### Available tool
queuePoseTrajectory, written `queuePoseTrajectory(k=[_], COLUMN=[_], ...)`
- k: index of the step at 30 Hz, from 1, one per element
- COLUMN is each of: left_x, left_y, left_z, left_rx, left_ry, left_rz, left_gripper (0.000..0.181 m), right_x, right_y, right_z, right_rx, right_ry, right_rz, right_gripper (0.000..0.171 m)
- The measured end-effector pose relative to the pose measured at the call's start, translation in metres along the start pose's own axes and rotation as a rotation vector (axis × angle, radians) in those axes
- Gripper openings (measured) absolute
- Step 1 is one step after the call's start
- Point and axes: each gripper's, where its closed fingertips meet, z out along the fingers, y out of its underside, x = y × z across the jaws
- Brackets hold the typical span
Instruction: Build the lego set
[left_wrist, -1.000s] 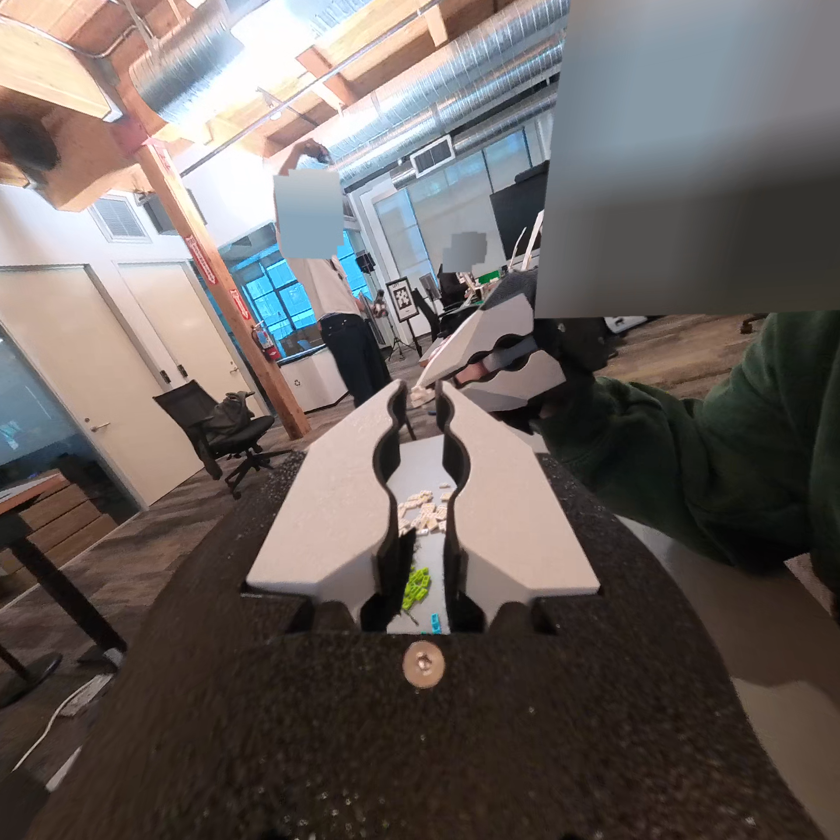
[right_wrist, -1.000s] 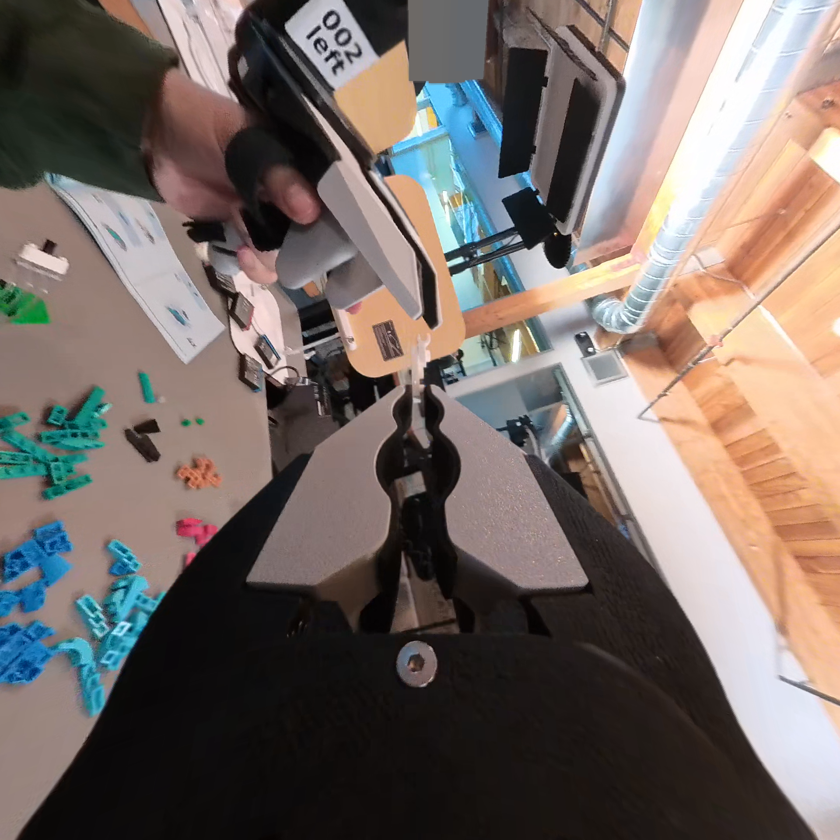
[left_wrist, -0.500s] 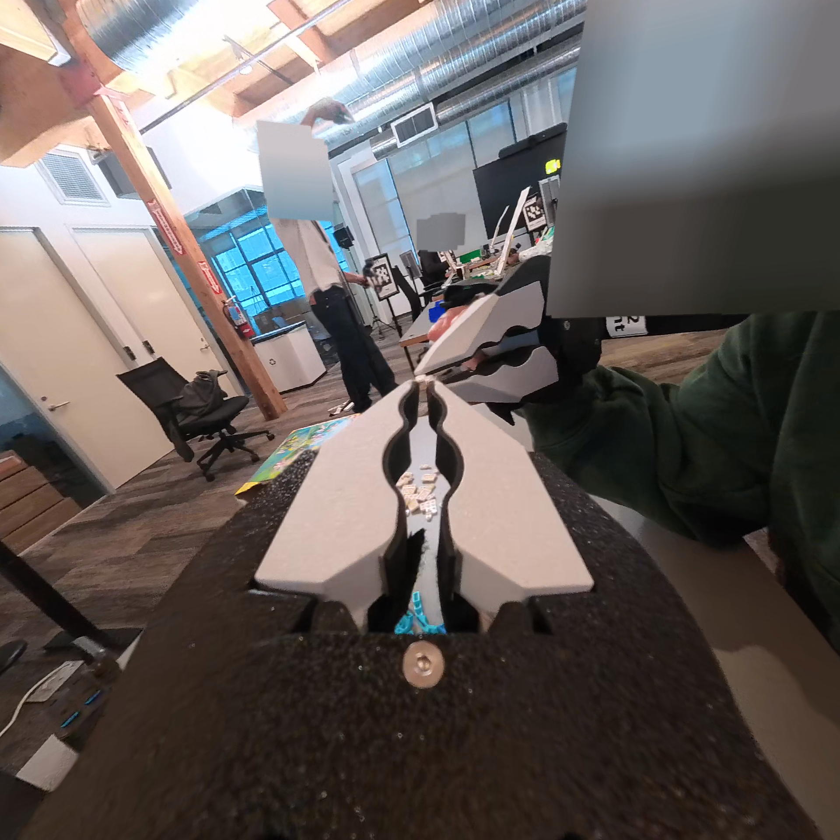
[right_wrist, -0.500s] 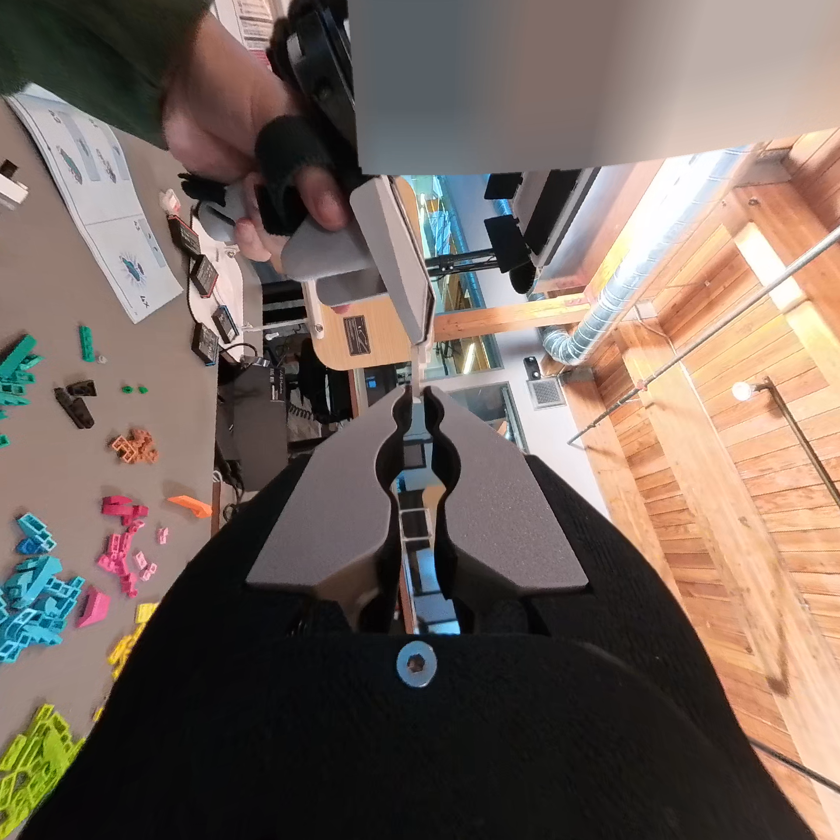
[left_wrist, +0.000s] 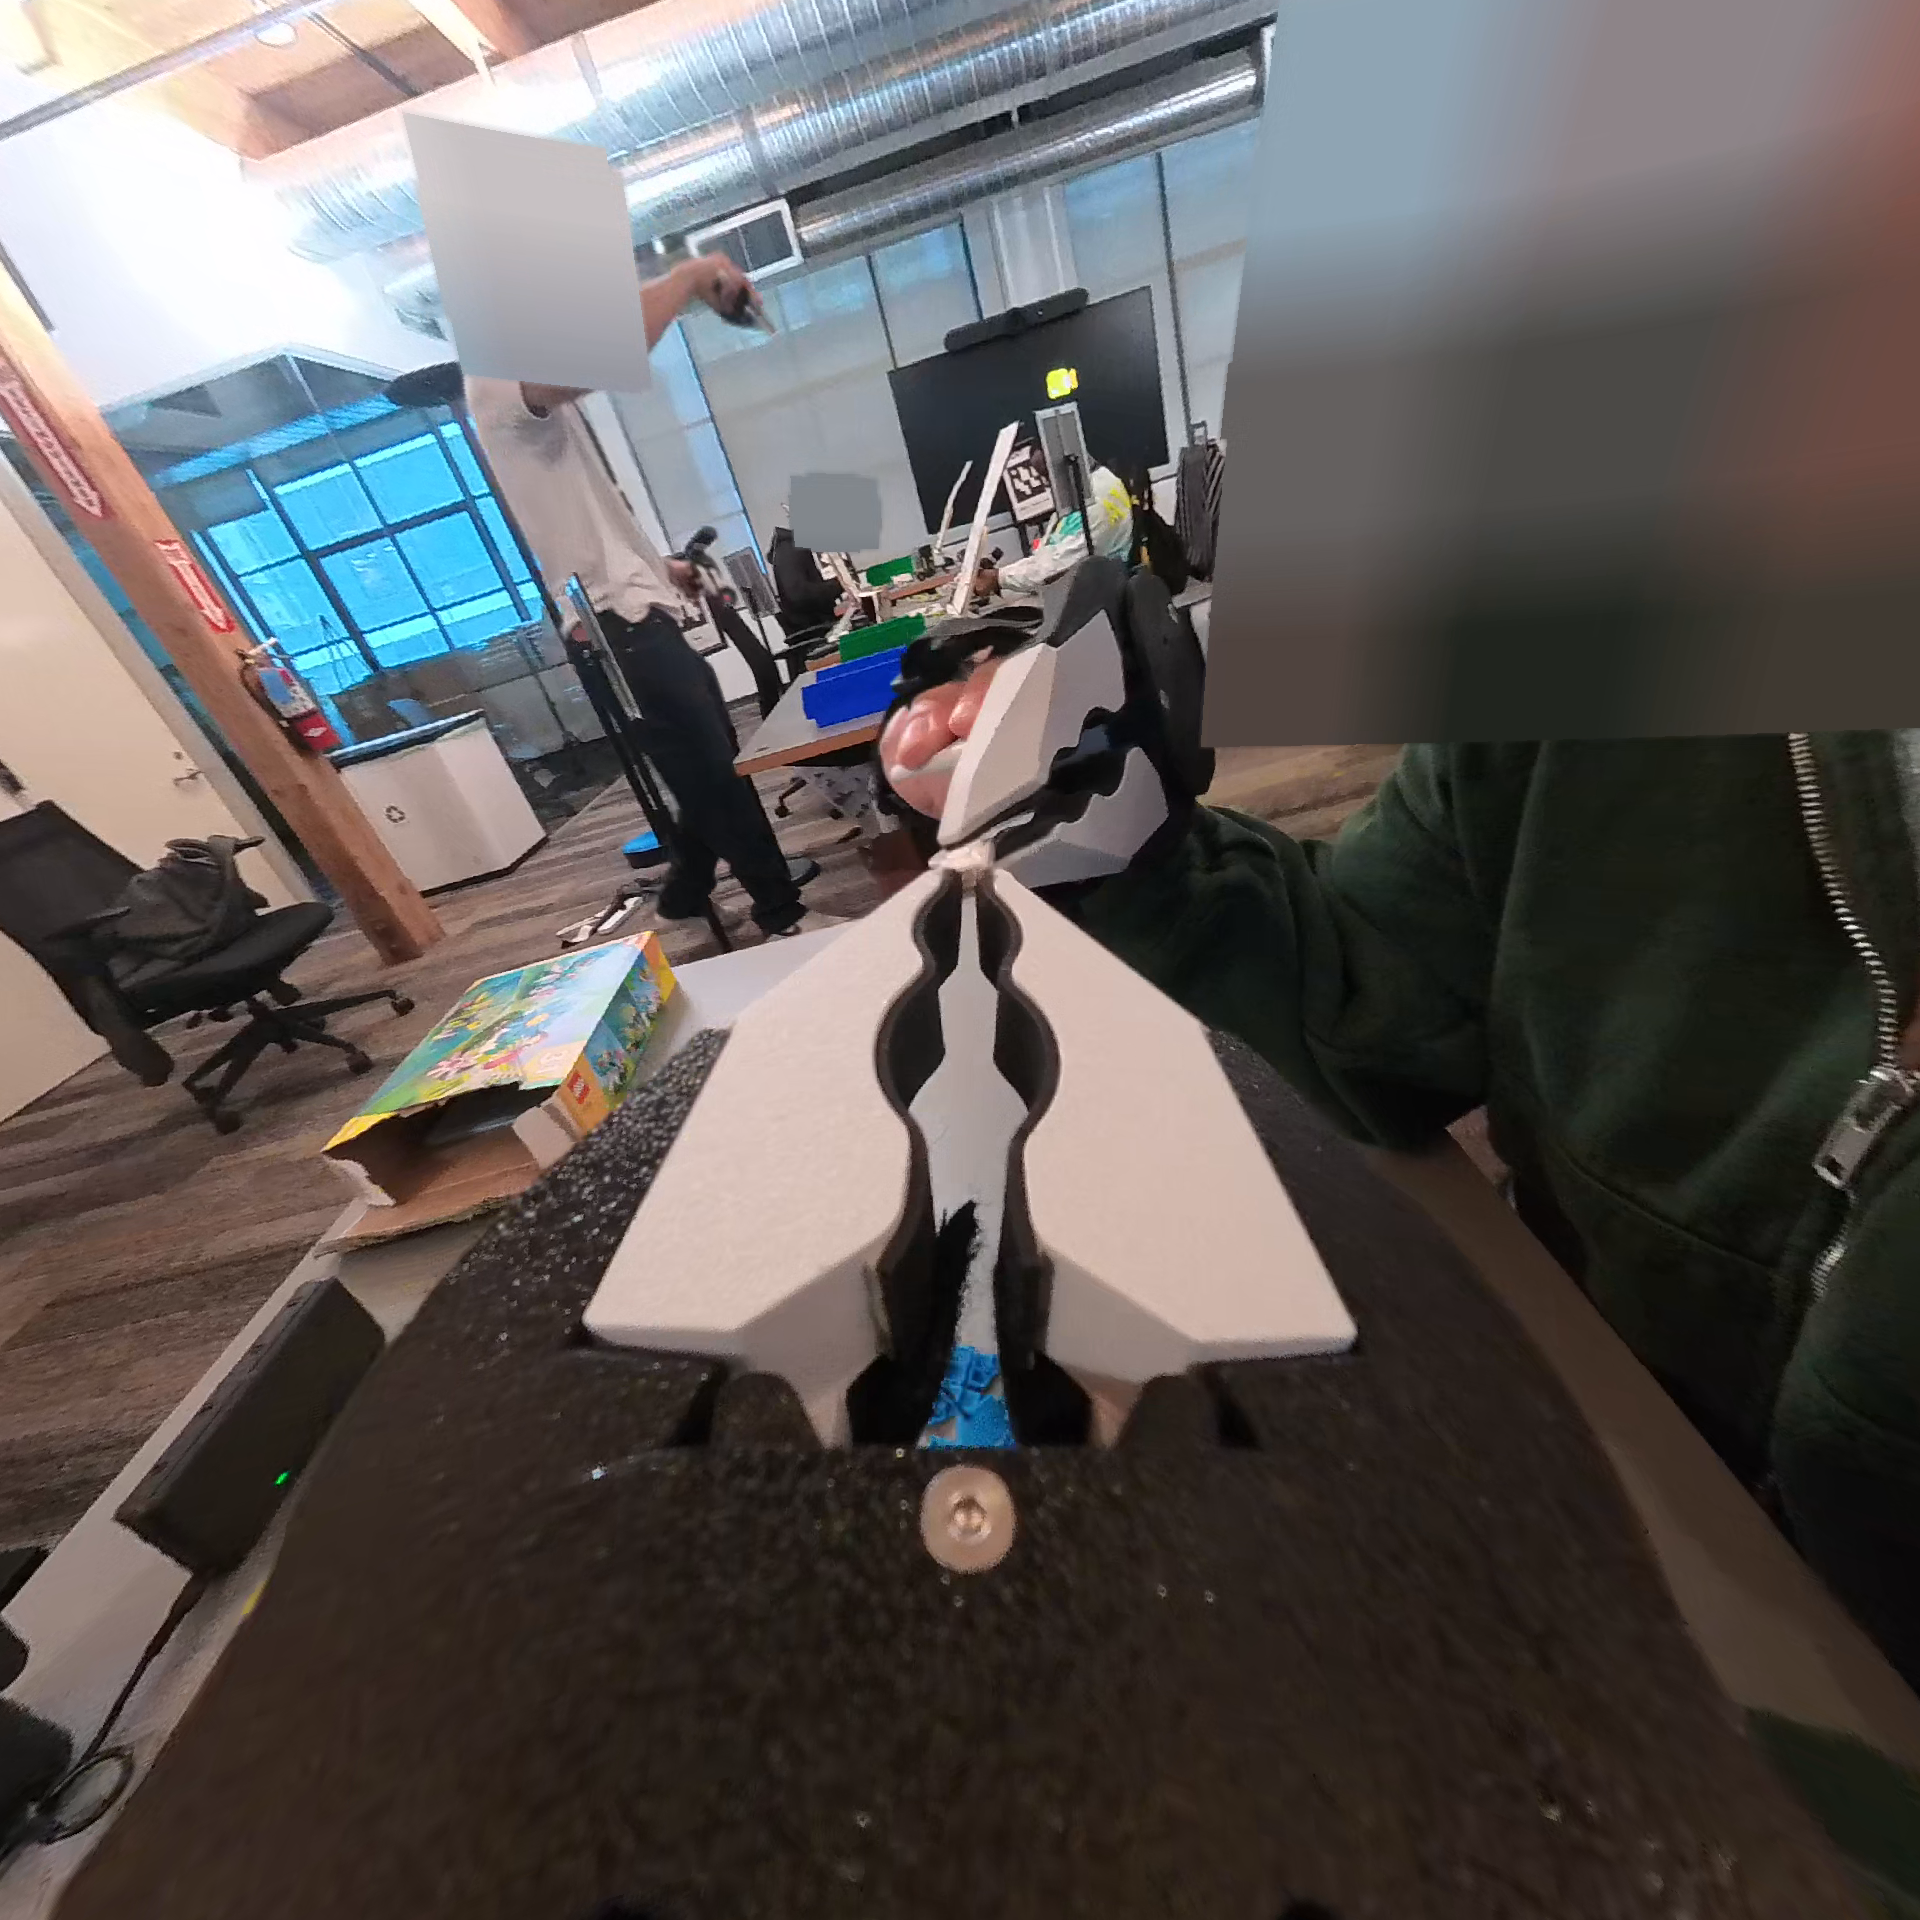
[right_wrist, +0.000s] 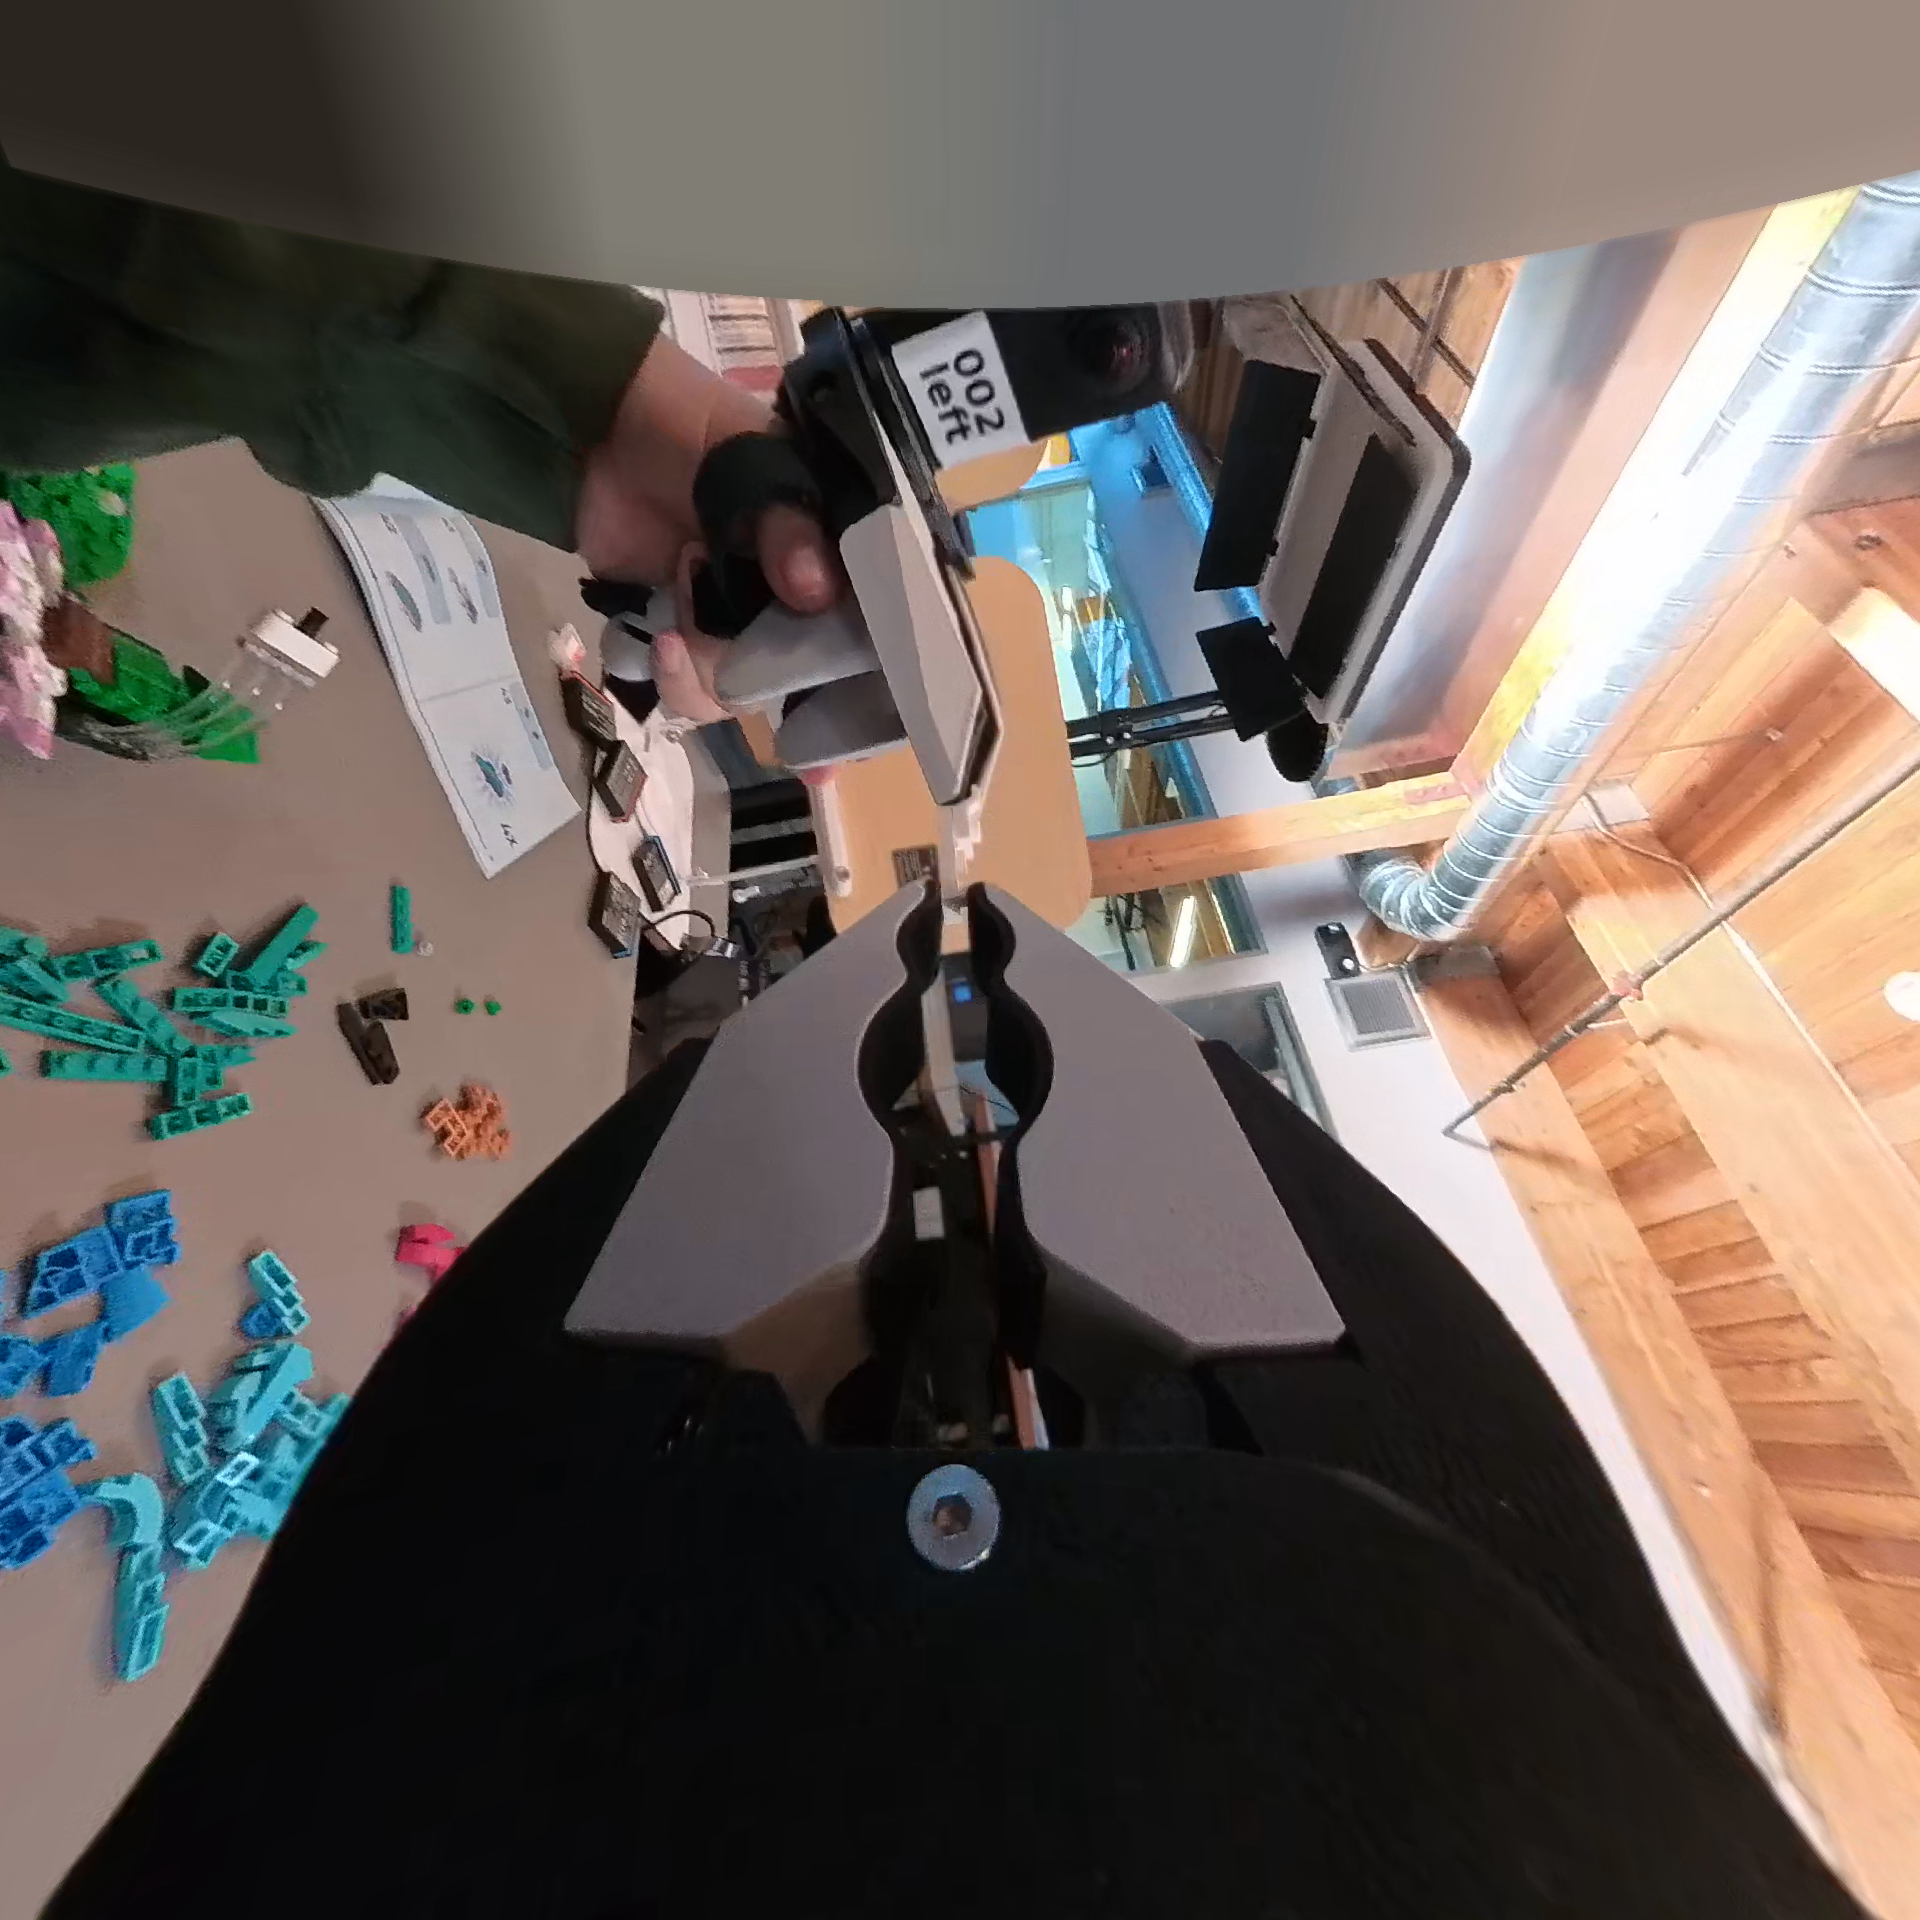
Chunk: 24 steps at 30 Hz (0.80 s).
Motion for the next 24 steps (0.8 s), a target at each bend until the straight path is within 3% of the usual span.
queuePoseTrajectory(k=[1, 17, 21, 24], left_x=[0.002, 0.032, 0.01, -0.009], left_y=[0.0, -0.002, -0.011, -0.023], left_z=[-0.001, -0.009, -0.006, -0.005], left_rx=[-0.001, 0.095, 0.155, 0.194], left_ry=[0.015, 0.309, 0.148, -0.078], left_rz=[-0.006, -0.146, -0.069, 0.161], left_gripper=[0.0, 0.0, 0.0, 0.0], right_x=[-0.001, -0.01, 0.009, 0.032], right_y=[-0.002, -0.033, -0.021, -0.014], right_z=[0.0, -0.006, -0.002, -0.004], right_rx=[0.011, 0.189, 0.215, 0.382], right_ry=[-0.011, -0.131, -0.053, -0.023], right_rz=[0.009, 0.157, 0.364, 0.707], right_gripper=[0.003, 0.002, 0.012, 0.031])
